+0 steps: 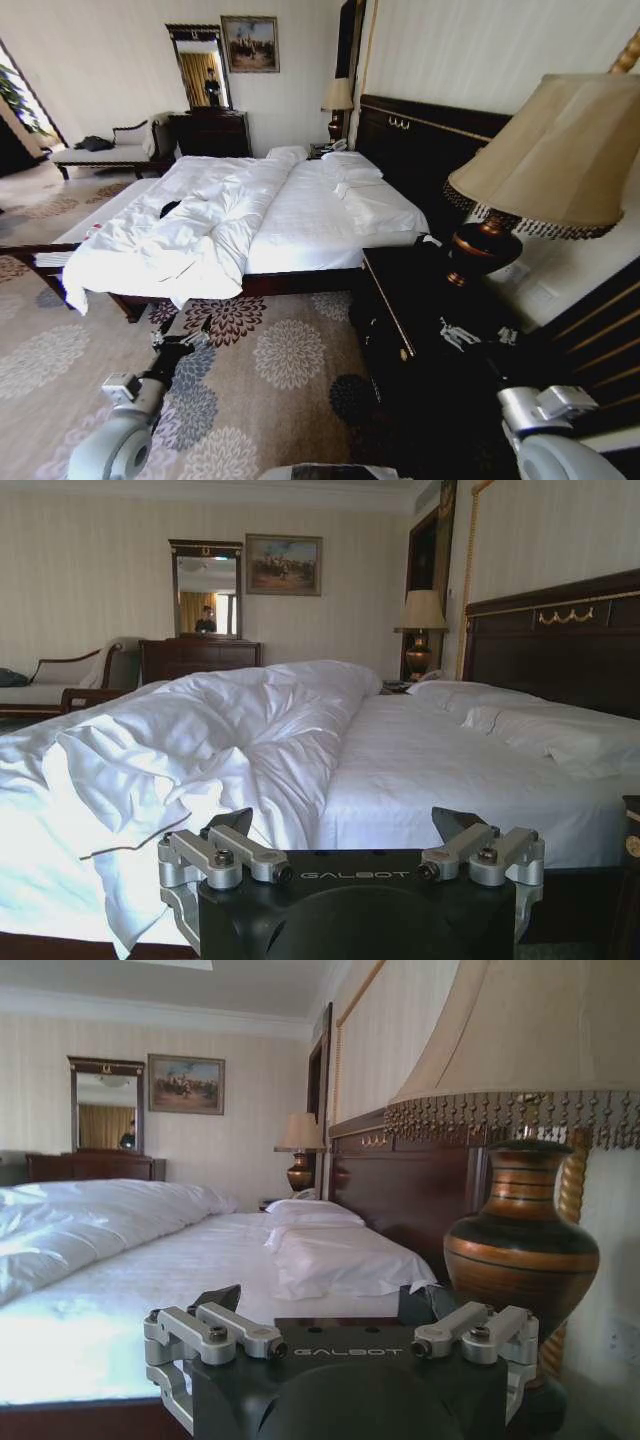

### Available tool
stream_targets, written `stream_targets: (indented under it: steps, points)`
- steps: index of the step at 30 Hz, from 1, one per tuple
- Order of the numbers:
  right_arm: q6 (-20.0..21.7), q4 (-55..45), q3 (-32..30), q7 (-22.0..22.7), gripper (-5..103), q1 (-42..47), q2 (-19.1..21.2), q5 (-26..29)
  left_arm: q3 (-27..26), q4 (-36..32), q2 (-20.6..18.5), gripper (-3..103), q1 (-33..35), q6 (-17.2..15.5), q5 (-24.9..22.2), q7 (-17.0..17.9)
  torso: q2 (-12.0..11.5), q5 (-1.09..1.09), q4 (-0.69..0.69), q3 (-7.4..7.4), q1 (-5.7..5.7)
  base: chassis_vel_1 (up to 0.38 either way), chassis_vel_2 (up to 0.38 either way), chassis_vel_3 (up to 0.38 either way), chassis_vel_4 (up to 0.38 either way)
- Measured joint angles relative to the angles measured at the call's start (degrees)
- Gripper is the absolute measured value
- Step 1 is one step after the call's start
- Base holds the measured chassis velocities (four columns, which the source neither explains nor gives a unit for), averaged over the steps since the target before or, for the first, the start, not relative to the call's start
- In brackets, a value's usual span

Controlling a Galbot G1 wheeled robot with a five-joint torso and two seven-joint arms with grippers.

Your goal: Fold the clothes on the bed.

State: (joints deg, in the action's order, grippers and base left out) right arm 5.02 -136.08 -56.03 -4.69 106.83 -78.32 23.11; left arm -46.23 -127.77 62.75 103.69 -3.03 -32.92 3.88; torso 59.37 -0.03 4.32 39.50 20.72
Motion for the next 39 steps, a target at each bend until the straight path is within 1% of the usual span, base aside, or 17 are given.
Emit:
stream_targets:
  steps: [1, 4, 6, 7, 10, 15, 17, 24, 26, 31, 39]
  points:
    - [-1.47, 0.02, 0.41, -0.35, 100, 0.82, -1.25, -2.96, -0.43, 0.0, 0.1, 100, 0.49, 0.56, 0.12, -0.08, 0.0, 0.01, 0.01, 0.0, 0.0, 0.0, 0.0, 0.0, 0.0]
    - [-4.99, -0.34, 1.96, -1.28, 100, 3.18, -3.33, -7.68, -1.02, -0.27, 0.47, 100, 1.56, 1.54, 0.08, -0.35, 0.0, -0.01, 0.03, 0.0, 0.0, 0.0, 0.0, 0.0, 0.0]
    - [-5.49, -0.29, 2.11, -1.36, 100, 3.26, -3.44, -8.38, -1.03, -0.27, 0.48, 100, 1.76, 1.76, 0.1, -0.42, 0.0, -0.01, 0.03, 0.0, 0.0, 0.0, 0.0, 0.0, 0.0]
    - [-5.85, -0.16, 2.16, -1.38, 100, 3.14, -3.4, -8.83, -1.01, -0.27, 0.48, 100, 1.91, 2.02, 0.21, -0.48, 0.0, -0.01, 0.0, 0.0, -0.01, 0.0, 0.0, 0.0, 0.0]
    - [-5.57, 0.01, 1.88, -1.27, 100, 2.24, -2.65, -7.75, -0.69, -0.27, 0.48, 100, 1.99, 2.26, 0.71, -0.54, 0.0, 0.01, 0.01, 0.0, 0.0, 0.0, 0.0, 0.0, 0.0]
    - [-4.09, -0.83, 0.74, -0.87, 100, 1.59, -1.36, -3.47, 0.04, -0.62, 0.69, 100, 1.88, 2.29, 1.42, -0.55, 0.0, 0.0, 0.01, 0.0, 0.0, 0.0, 0.0, 0.0, 0.0]
    - [-3.87, -1.08, 0.63, -0.86, 100, 1.53, -1.15, -2.98, 0.34, -0.54, 0.79, 100, 1.63, 2.29, 1.63, -0.55, 0.0, 0.0, 0.01, 0.0, 0.01, 0.0, 0.0, 0.0, 0.0]
    - [-3.17, -1.68, 0.39, -0.98, 100, 1.0, -0.61, -2.82, -0.15, 0.3, 0.37, 100, -0.95, 1.82, 1.2, -0.16, 0.0, 0.0, 0.02, 0.0, 0.0, 0.0, 0.0, 0.0, 0.0]
    - [-3.09, -1.95, 0.41, -1.59, 100, 1.35, -0.9, -2.71, -0.53, 0.34, 0.16, 100, -1.94, 1.23, 0.54, 0.14, 0.0, 0.0, 0.02, 0.0, 0.01, 0.0, 0.0, 0.0, 0.0]
    - [-3.25, -1.99, 0.96, -2.5, 100, 1.86, -1.76, -3.62, -0.75, 1.07, -0.23, 100, -4.05, 0.64, 0.69, 0.46, 0.0, 0.0, 0.02, 0.0, 0.0, 0.0, 0.0, 0.0, 0.0]
    - [-4.17, -1.26, 1.69, -2.08, 100, 2.31, -3.0, -6.08, 0.33, 1.04, -0.2, 100, -3.6, 0.27, 0.83, 0.54, 0.0, 0.0, 0.01, 0.0, 0.0, -0.004, 0.003, 0.007, -0.004]
